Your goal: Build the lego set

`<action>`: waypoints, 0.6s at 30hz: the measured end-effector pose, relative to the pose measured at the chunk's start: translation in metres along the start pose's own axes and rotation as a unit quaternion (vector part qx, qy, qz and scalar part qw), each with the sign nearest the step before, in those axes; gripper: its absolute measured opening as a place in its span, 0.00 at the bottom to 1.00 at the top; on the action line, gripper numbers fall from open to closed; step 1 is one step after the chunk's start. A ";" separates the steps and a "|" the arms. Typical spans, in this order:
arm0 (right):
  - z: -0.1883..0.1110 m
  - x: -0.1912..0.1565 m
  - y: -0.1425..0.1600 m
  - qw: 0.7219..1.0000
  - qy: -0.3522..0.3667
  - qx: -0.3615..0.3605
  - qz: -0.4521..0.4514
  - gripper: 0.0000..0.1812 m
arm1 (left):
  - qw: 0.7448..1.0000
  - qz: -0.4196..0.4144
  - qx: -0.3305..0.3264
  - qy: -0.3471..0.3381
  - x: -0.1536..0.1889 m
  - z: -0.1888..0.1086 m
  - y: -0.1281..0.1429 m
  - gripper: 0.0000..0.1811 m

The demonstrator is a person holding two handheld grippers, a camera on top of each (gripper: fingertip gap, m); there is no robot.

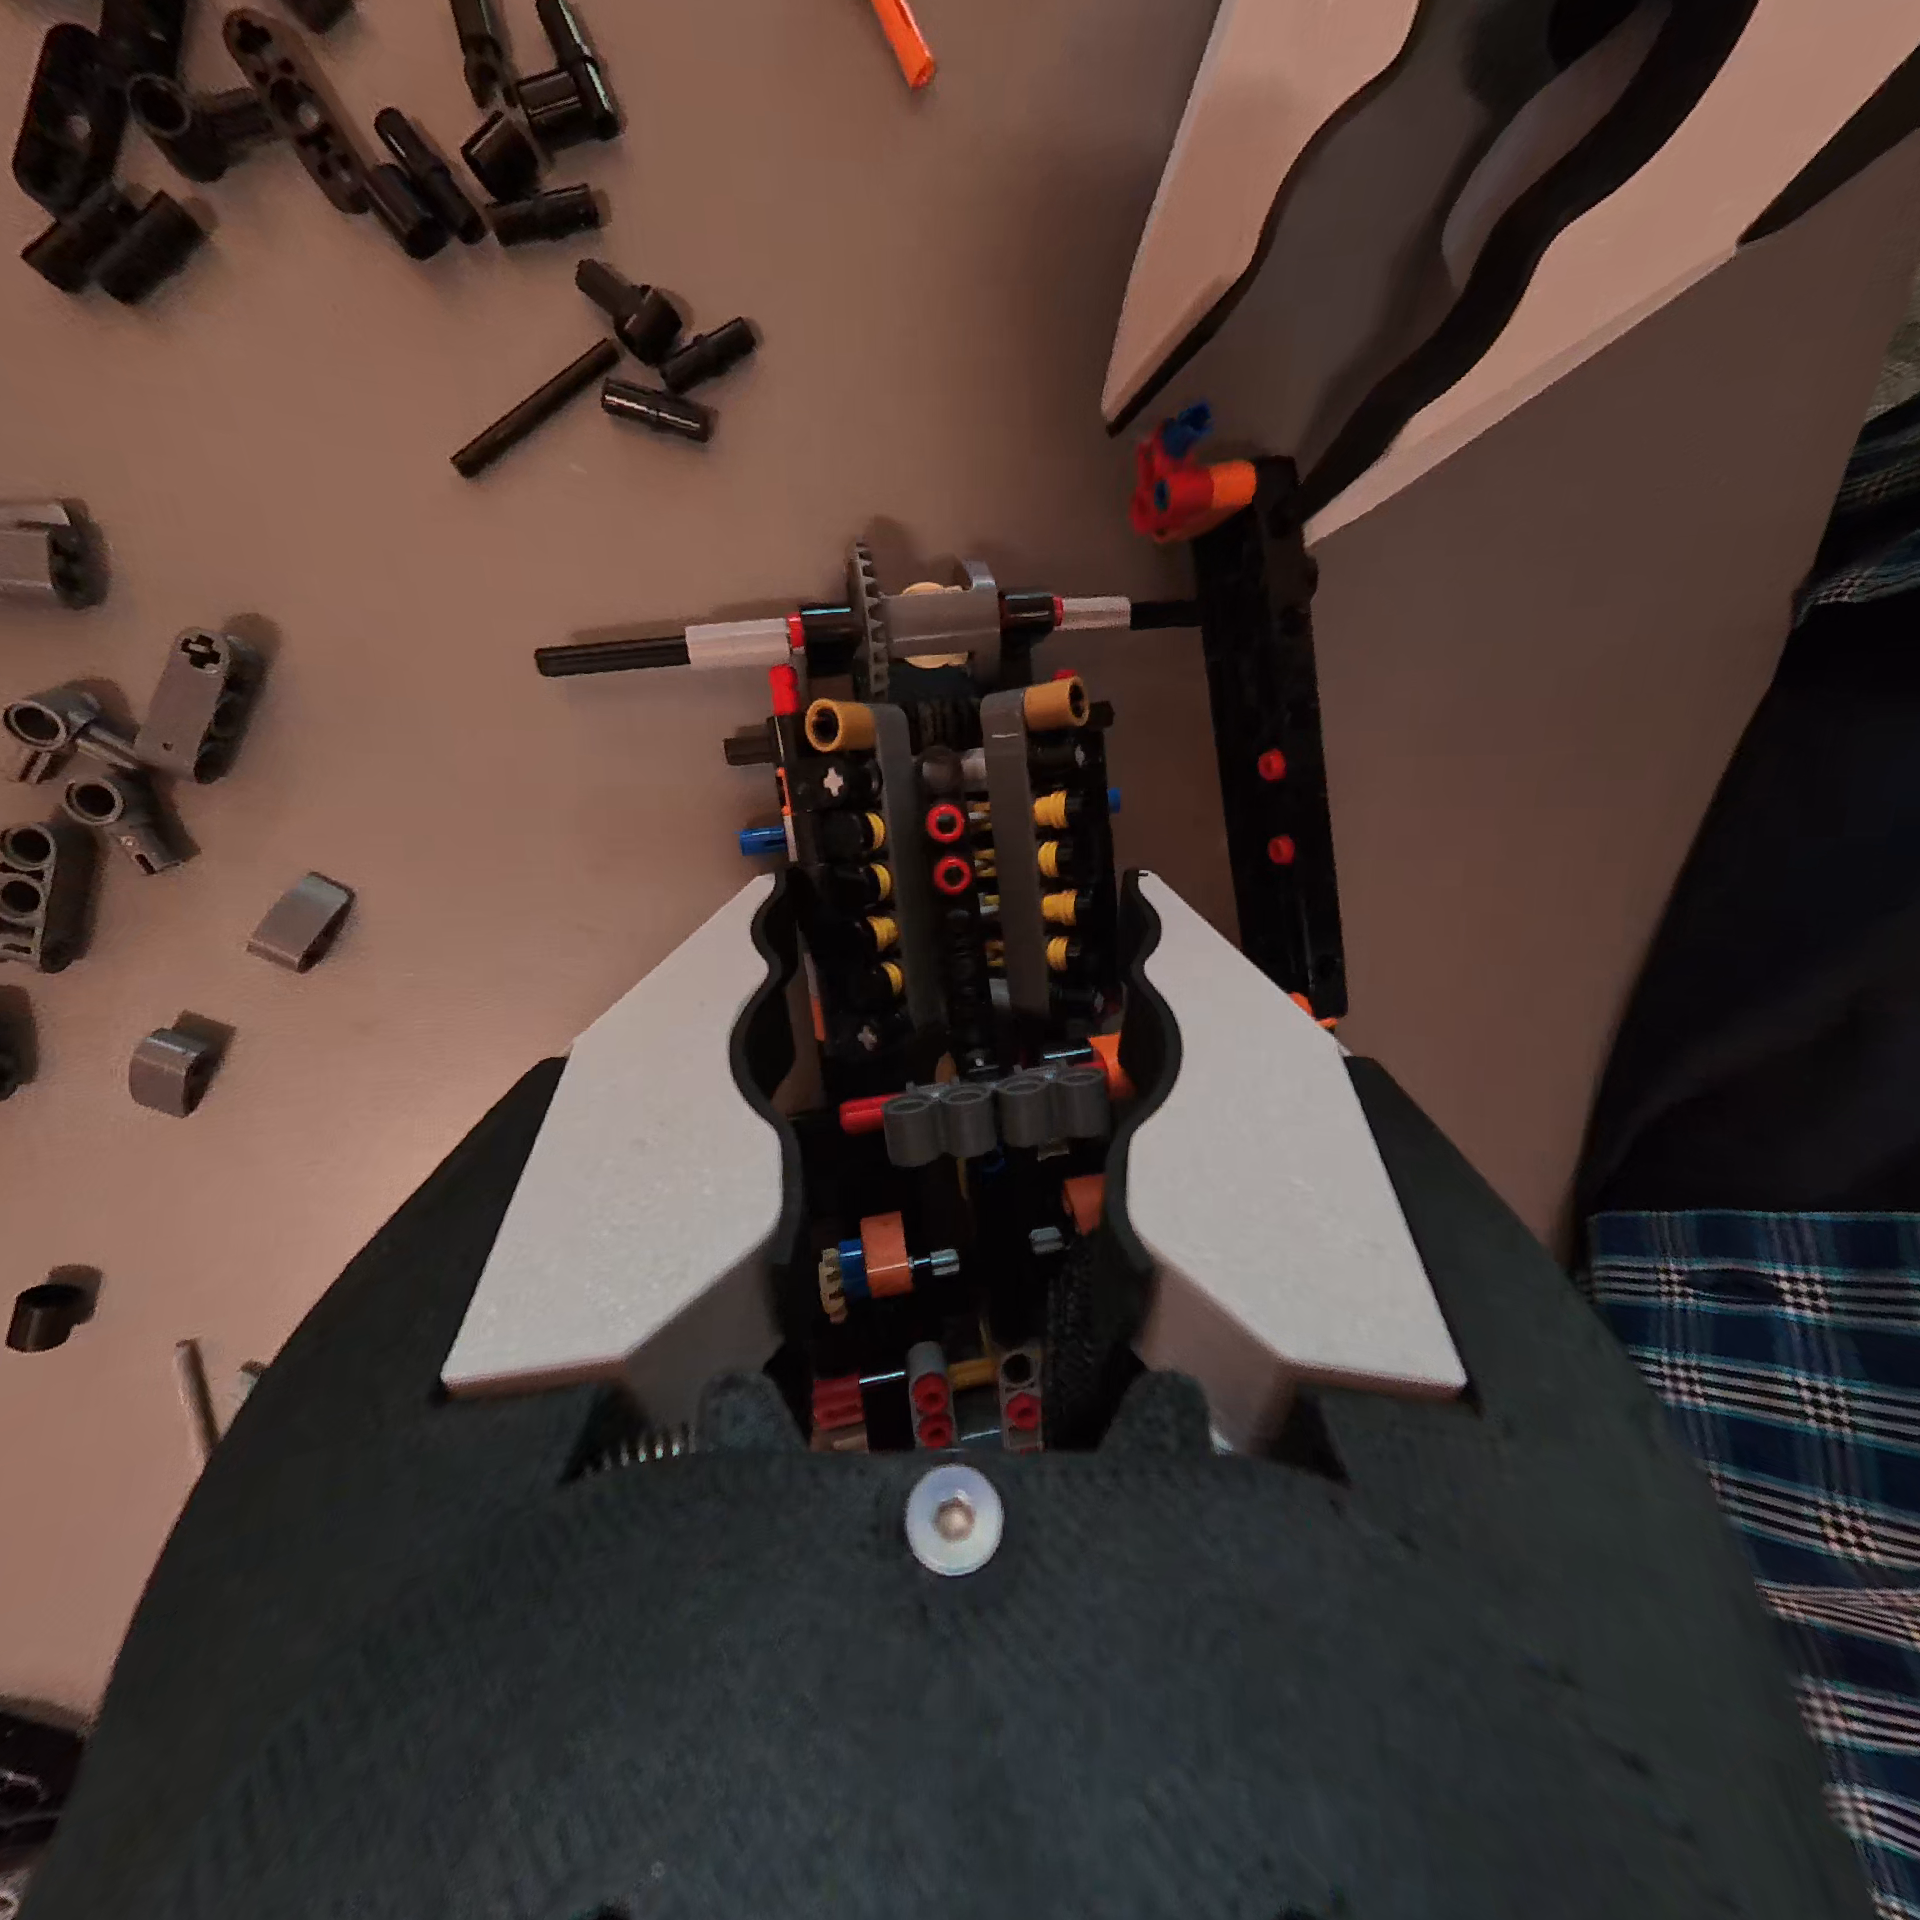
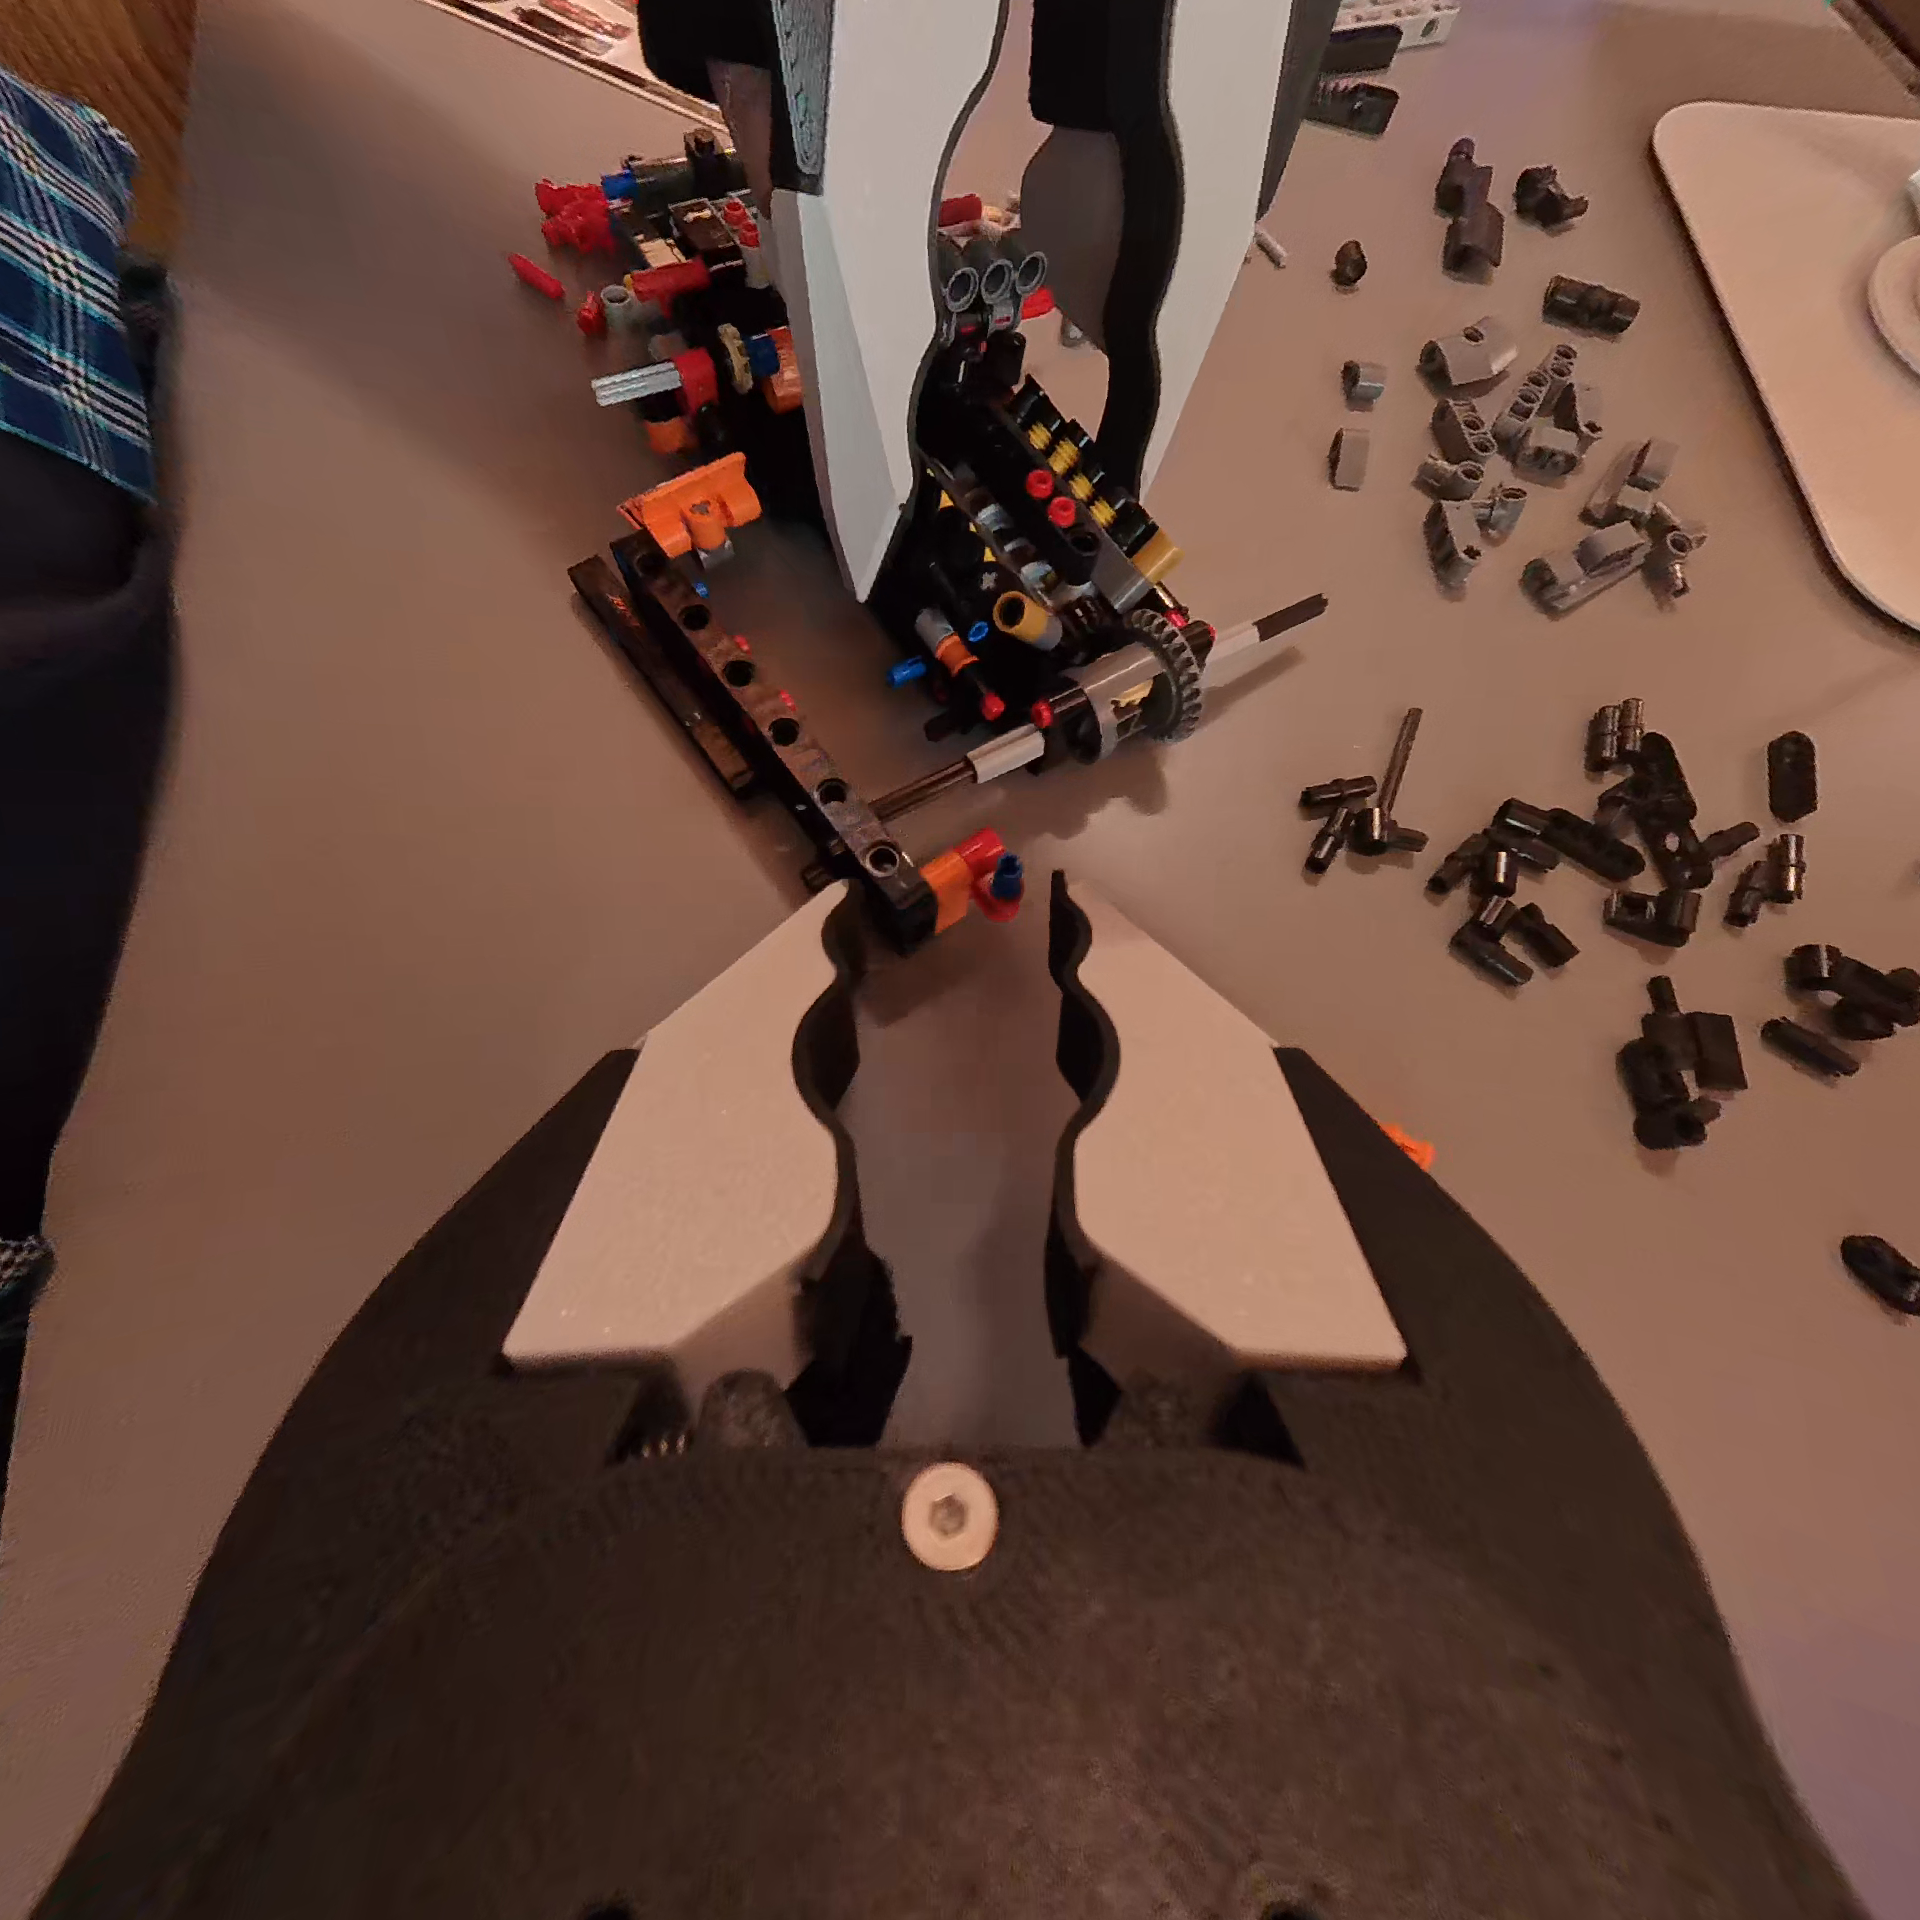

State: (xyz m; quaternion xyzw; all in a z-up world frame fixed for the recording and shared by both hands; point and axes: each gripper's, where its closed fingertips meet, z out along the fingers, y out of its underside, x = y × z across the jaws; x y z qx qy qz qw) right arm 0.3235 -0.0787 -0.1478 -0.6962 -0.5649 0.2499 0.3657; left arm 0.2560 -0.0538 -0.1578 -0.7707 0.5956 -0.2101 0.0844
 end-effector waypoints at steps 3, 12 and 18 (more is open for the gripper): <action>0.001 -0.001 0.000 1.000 0.000 -0.001 0.001 0.18 | 1.000 -0.003 0.001 -0.005 0.000 0.000 0.000 0.34; -0.002 -0.005 0.000 1.000 0.004 0.003 -0.007 0.17 | 1.000 -0.008 0.005 -0.015 0.002 0.001 -0.001 0.34; 0.001 -0.004 0.001 1.000 0.019 -0.005 -0.014 0.17 | 1.000 -0.011 0.013 -0.008 0.004 0.001 -0.001 0.34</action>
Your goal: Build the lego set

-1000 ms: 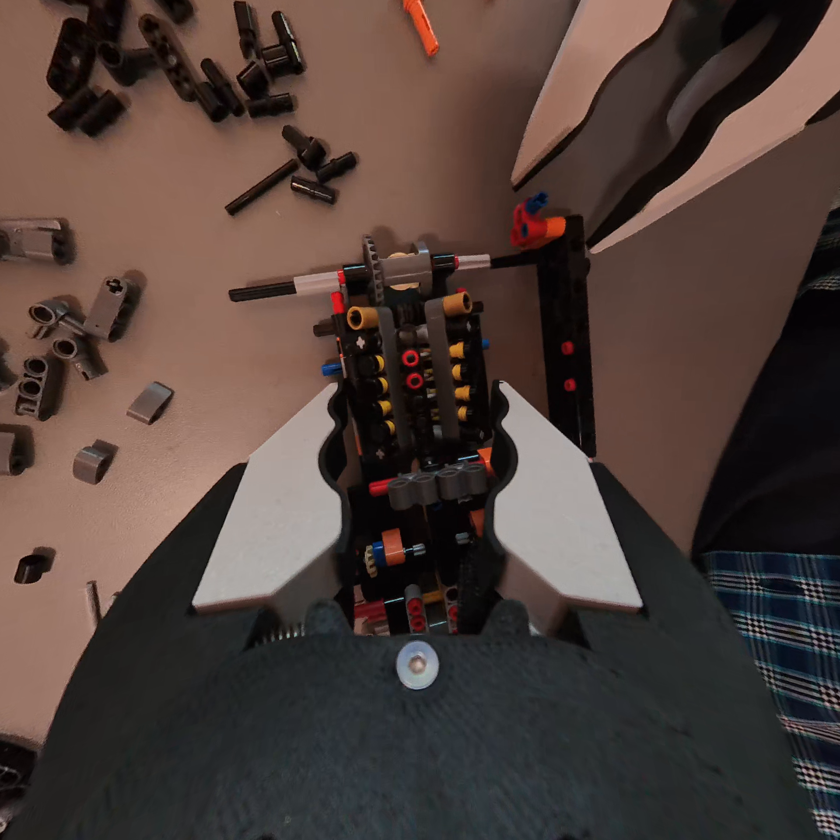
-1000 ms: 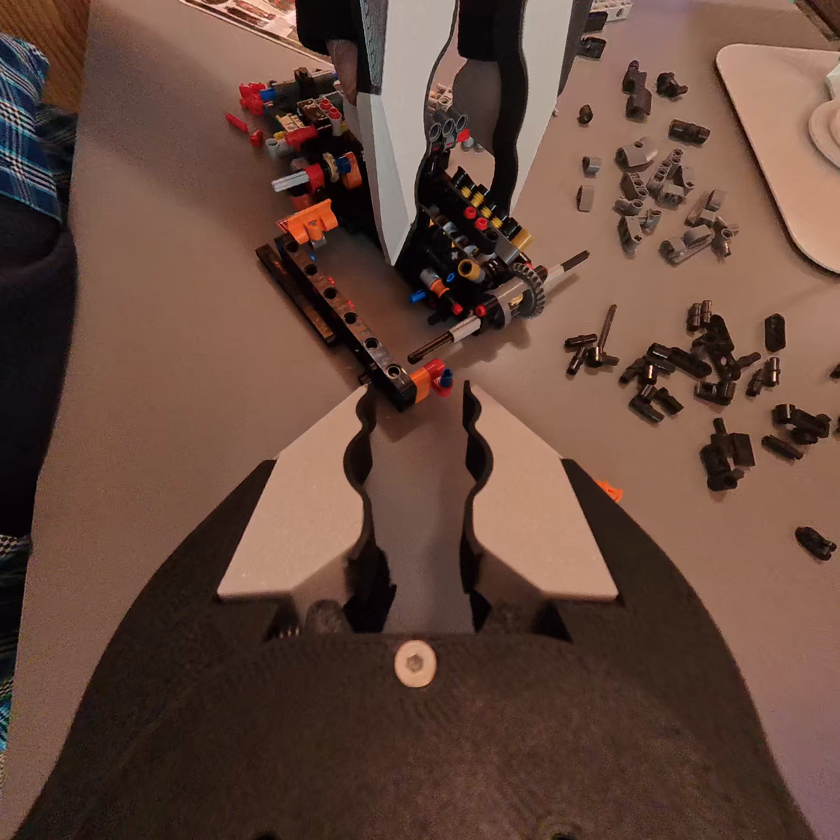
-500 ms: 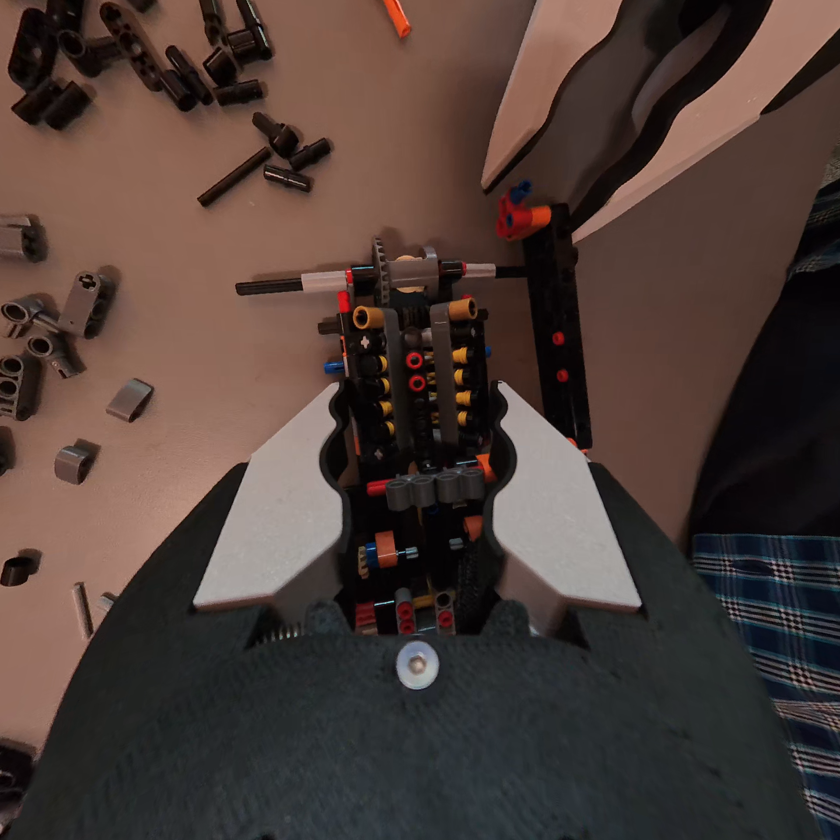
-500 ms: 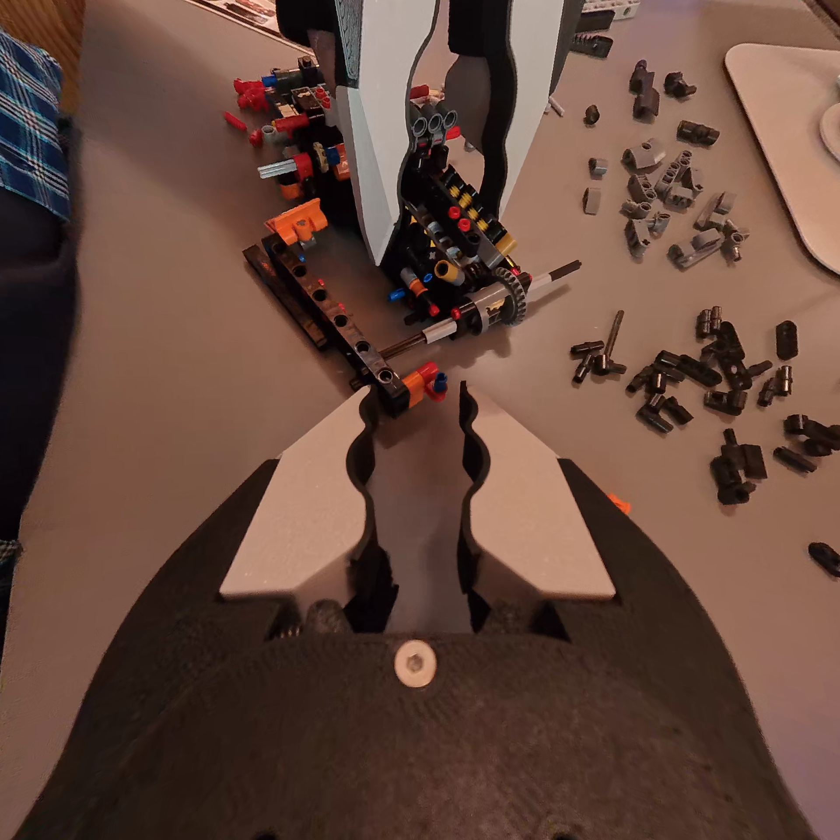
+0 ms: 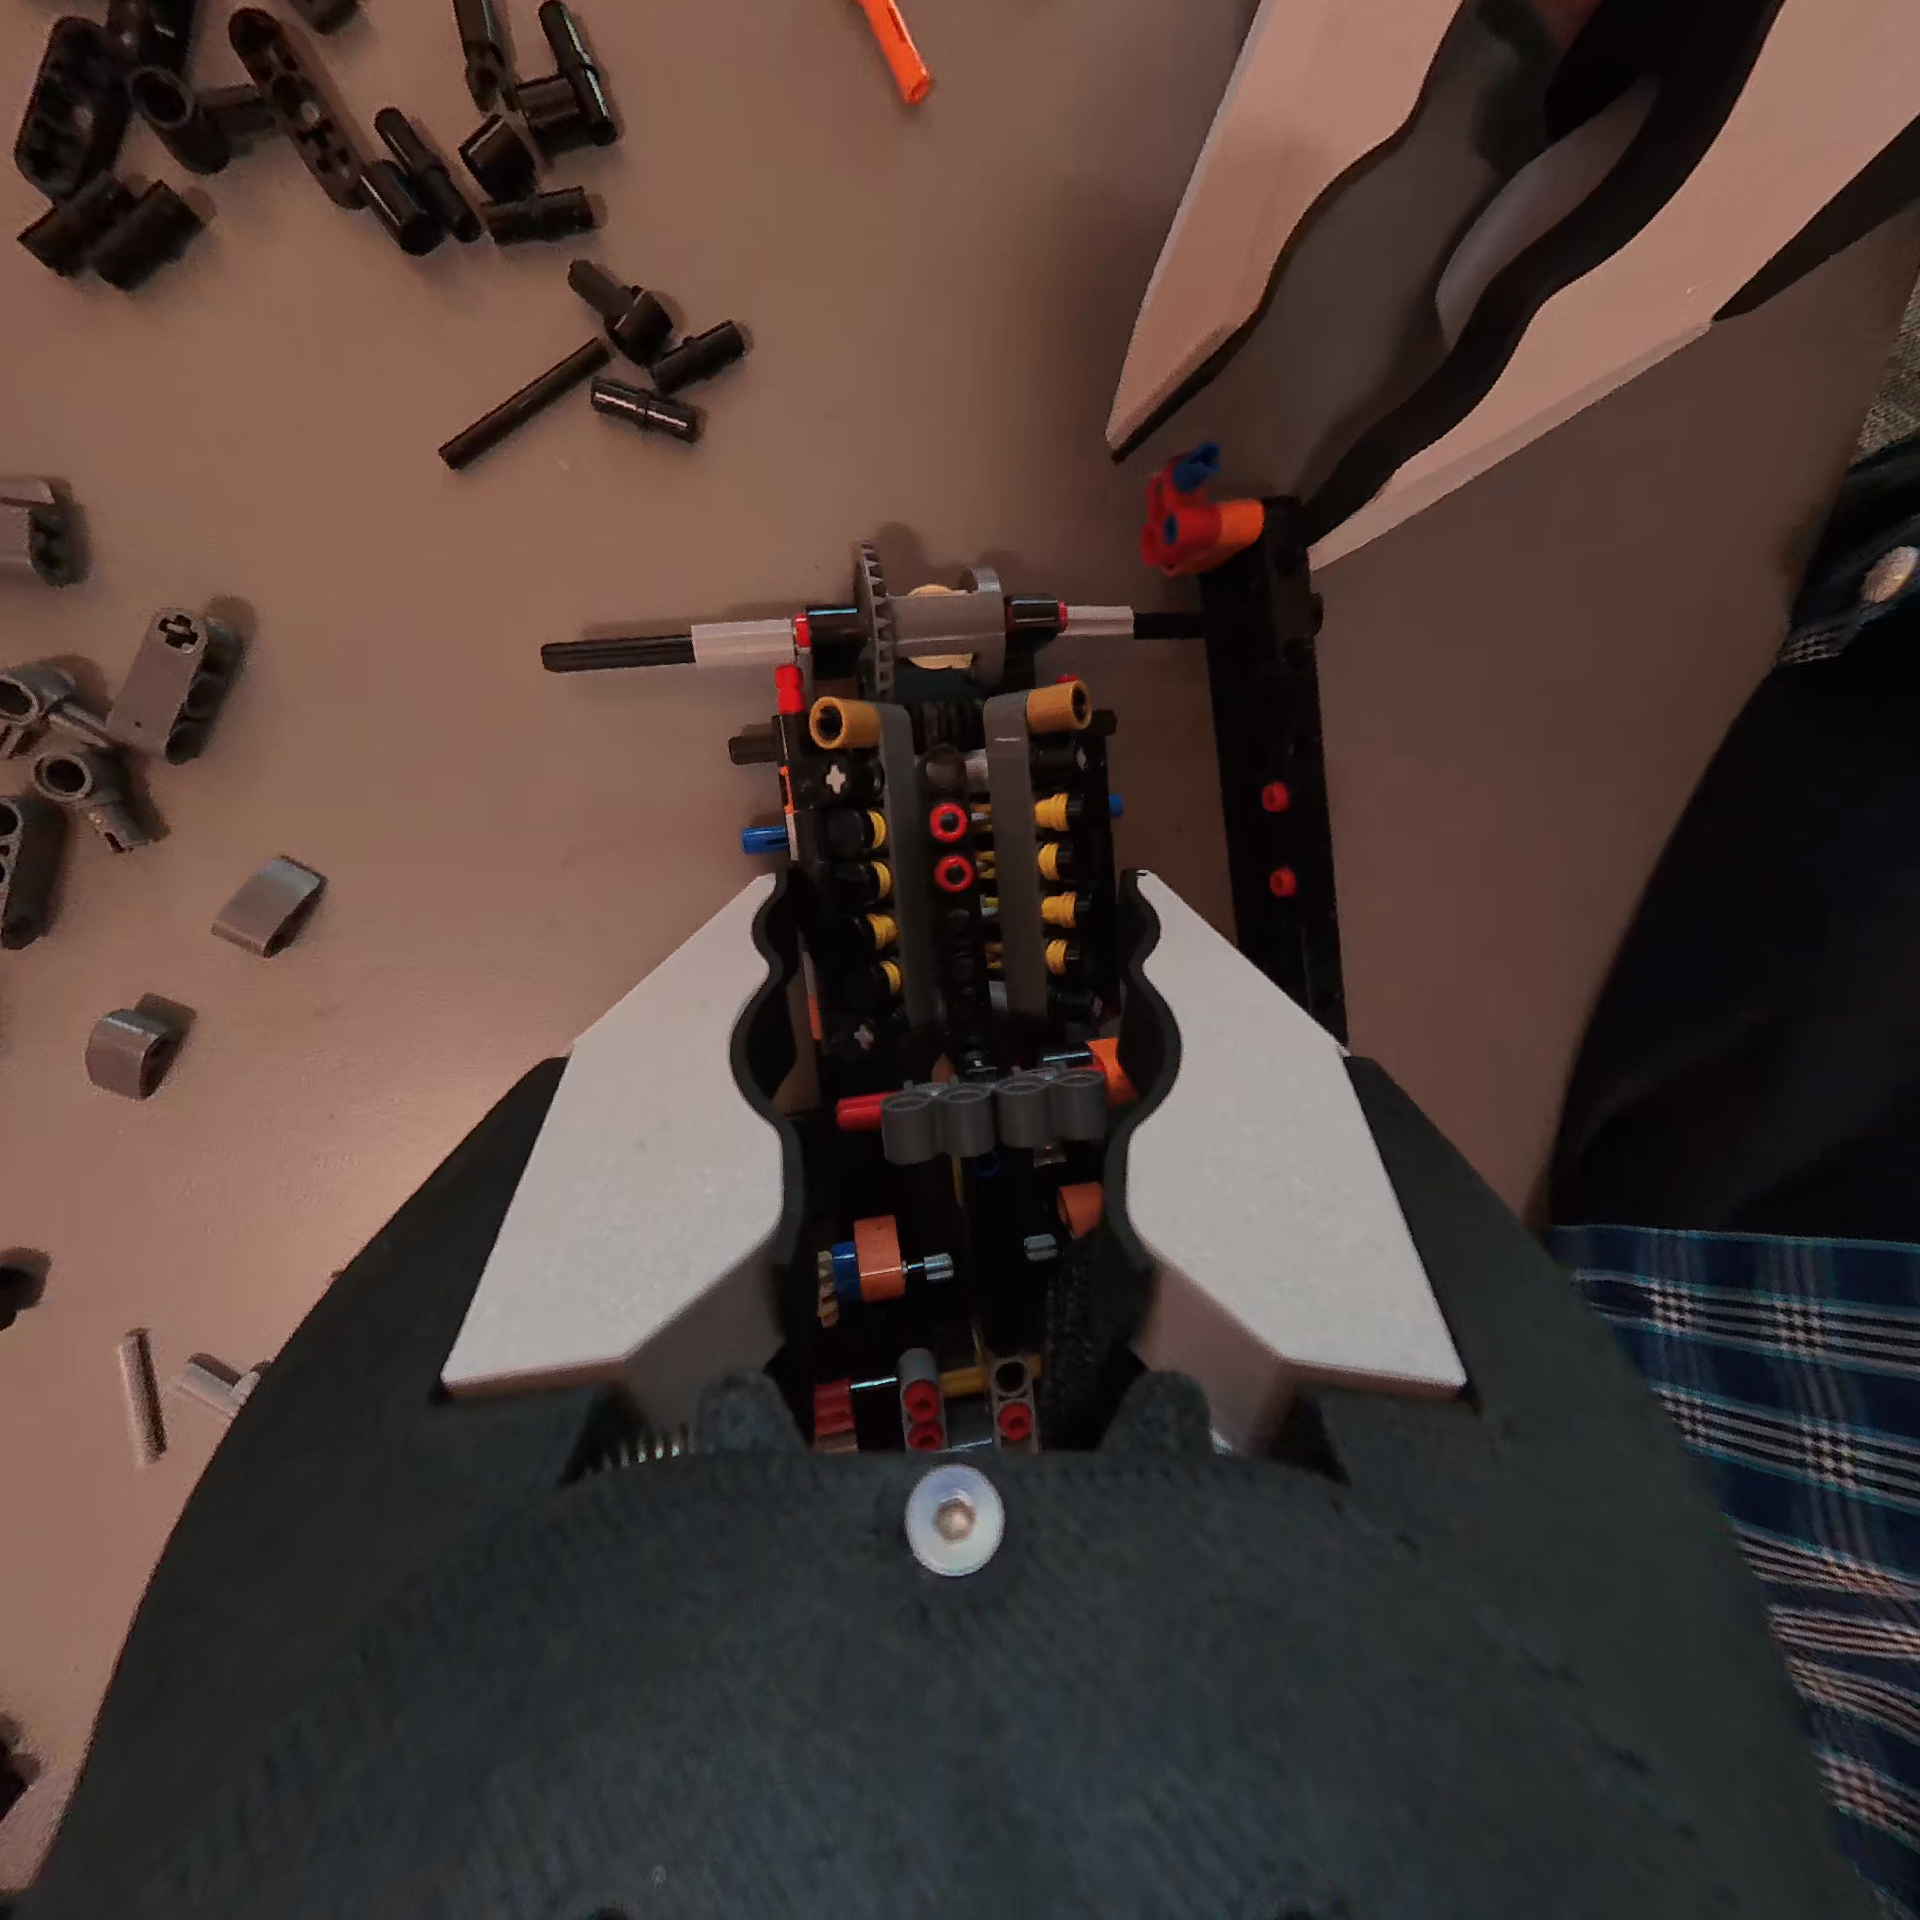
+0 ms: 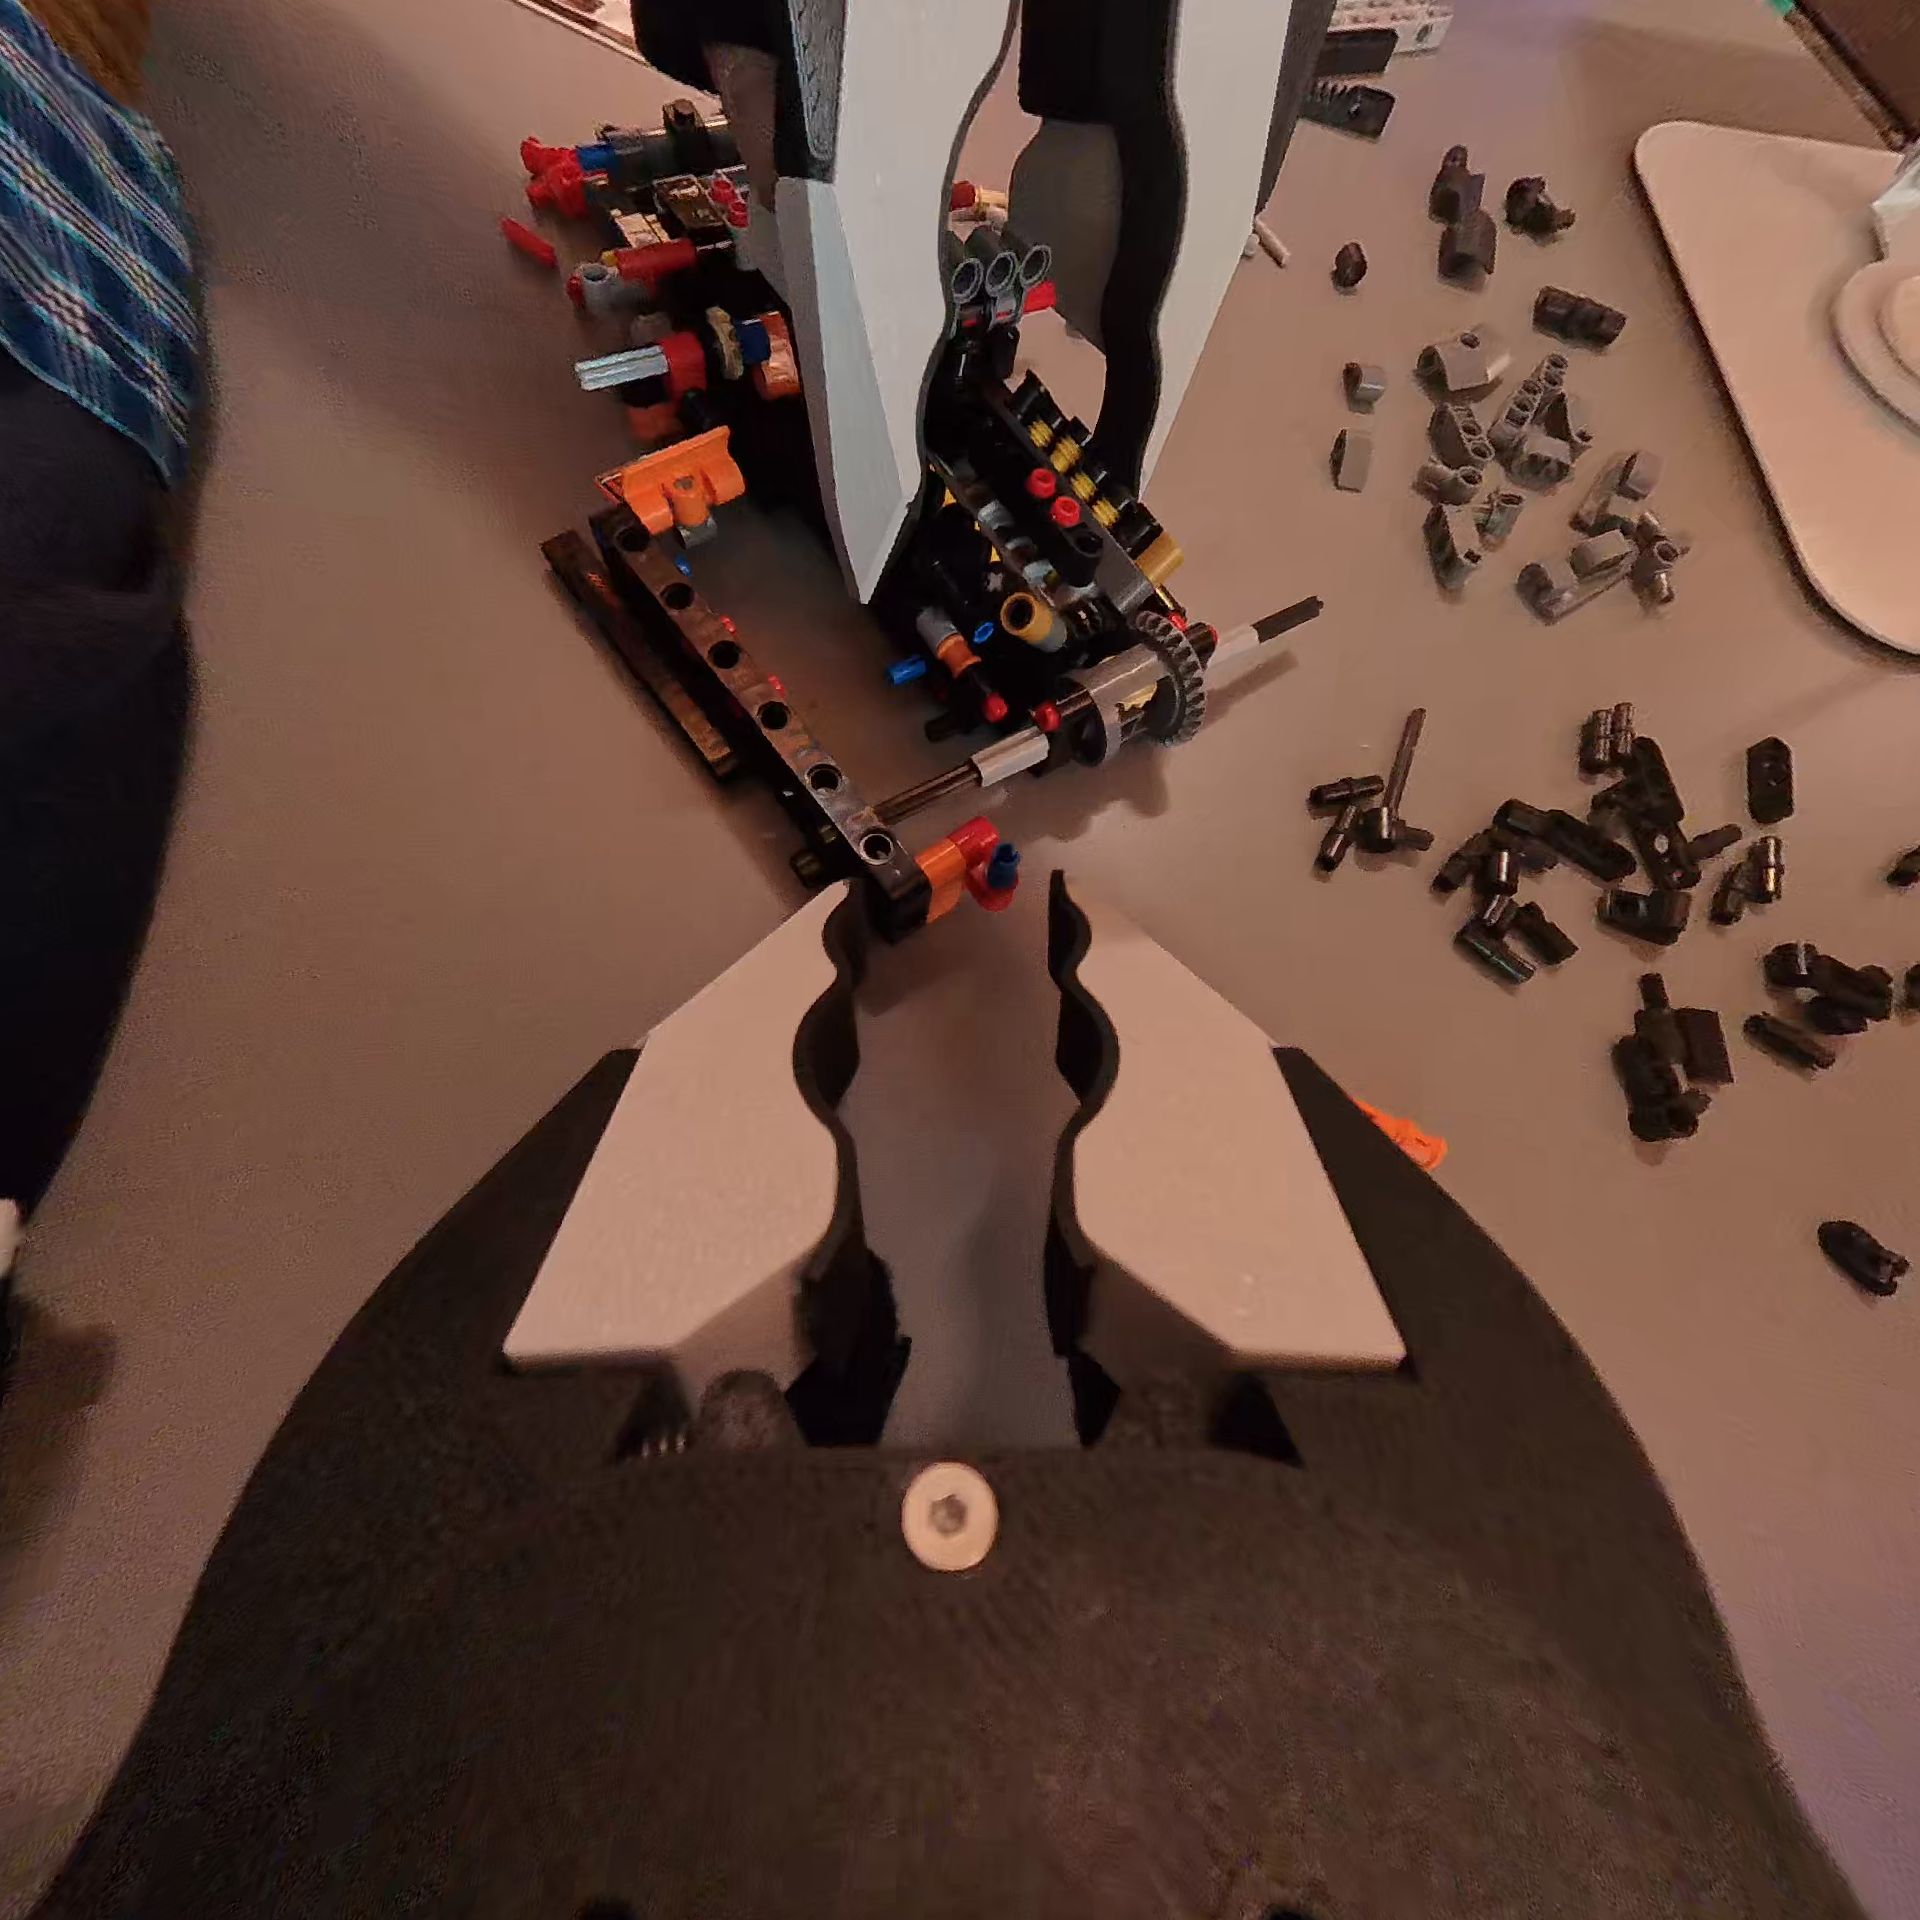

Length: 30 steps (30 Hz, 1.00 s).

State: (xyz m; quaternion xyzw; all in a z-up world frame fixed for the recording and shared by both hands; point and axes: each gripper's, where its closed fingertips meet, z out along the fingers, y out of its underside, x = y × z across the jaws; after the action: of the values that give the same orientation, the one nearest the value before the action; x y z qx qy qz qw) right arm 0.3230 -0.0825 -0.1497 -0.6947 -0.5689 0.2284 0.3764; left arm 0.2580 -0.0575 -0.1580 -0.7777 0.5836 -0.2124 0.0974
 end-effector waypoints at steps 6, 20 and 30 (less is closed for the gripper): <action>-0.004 -0.003 0.000 1.000 0.000 0.007 0.015 0.21 | 1.000 -0.002 0.007 -0.001 0.000 0.000 0.000 0.34; -0.013 -0.013 -0.001 0.998 -0.002 0.013 0.054 0.15 | 1.000 0.005 0.013 -0.006 0.000 0.000 0.001 0.34; -0.005 -0.030 -0.001 0.997 -0.015 -0.004 0.073 0.09 | 1.000 0.009 0.013 -0.024 0.000 0.001 0.000 0.34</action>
State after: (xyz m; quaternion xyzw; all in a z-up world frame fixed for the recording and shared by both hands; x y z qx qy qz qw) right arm 0.3186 -0.1122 -0.1490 -0.7321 -0.5235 0.2634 0.3474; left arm 0.2587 -0.0579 -0.1585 -0.7759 0.5854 -0.2004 0.1235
